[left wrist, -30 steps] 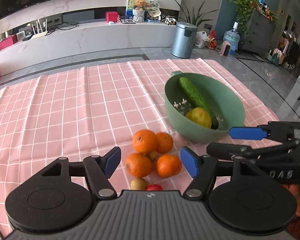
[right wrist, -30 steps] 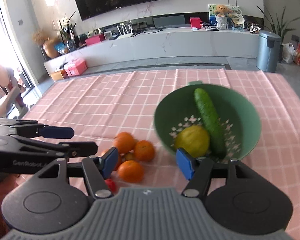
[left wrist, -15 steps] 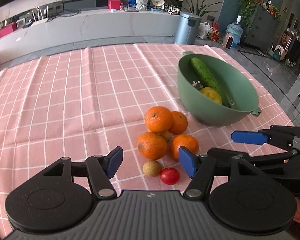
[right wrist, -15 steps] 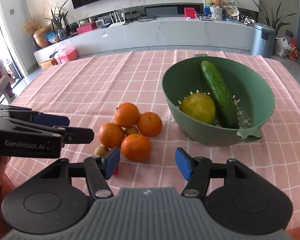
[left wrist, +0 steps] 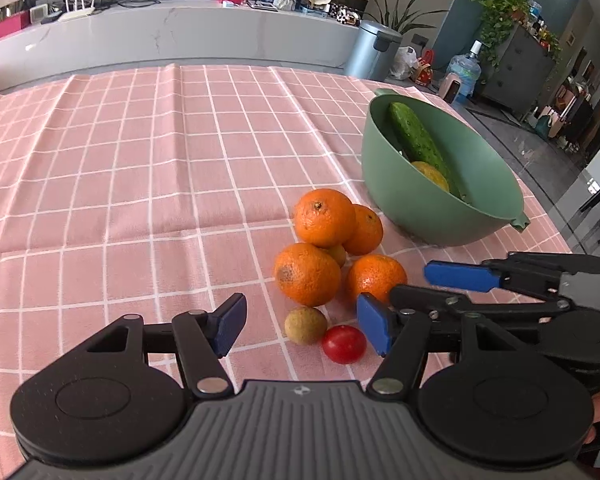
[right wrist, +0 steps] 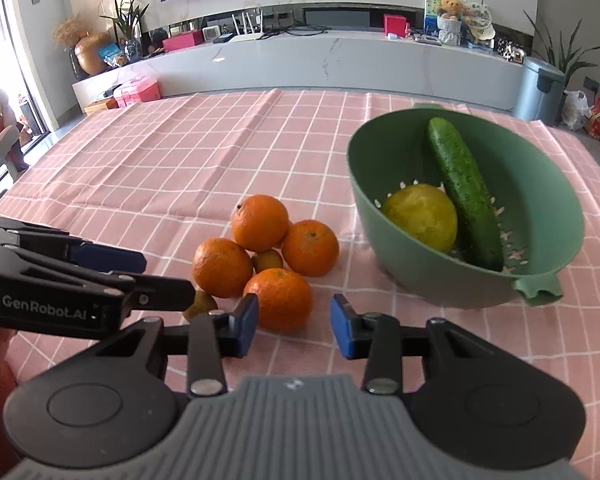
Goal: Organize fruits
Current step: 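Grasp a mandarin orange with the left tool while the right tool grasps another orange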
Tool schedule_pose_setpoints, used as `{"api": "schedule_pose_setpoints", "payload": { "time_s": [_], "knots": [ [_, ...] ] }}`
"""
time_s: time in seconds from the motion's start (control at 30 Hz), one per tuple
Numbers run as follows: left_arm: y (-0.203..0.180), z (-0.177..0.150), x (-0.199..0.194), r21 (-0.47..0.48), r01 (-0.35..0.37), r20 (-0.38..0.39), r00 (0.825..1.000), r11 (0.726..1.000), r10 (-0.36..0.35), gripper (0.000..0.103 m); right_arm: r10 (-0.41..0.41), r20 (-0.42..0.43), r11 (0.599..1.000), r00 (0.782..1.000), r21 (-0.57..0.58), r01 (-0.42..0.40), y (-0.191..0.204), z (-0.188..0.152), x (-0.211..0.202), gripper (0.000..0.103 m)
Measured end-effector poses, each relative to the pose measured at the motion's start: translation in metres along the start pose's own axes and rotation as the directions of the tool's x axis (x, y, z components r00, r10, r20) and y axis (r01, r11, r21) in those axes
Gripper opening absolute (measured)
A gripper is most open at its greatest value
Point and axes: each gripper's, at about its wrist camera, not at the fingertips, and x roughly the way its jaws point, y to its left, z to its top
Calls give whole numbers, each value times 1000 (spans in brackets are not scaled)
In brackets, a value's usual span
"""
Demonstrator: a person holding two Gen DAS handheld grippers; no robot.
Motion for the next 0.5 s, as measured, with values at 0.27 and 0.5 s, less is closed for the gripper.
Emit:
{"api": "schedule_pose_setpoints", "payload": {
  "time_s": [0.27, 0.5],
  "knots": [
    [14, 7, 10, -87, 33, 17, 999, 996, -31, 70, 44, -5, 999, 999, -2, -44, 2, -1, 16, 43],
    [9, 14, 29, -86, 41, -3, 999, 995, -42, 69, 68, -21, 997, 997, -31, -69, 8, -1, 26, 46]
  ]
}}
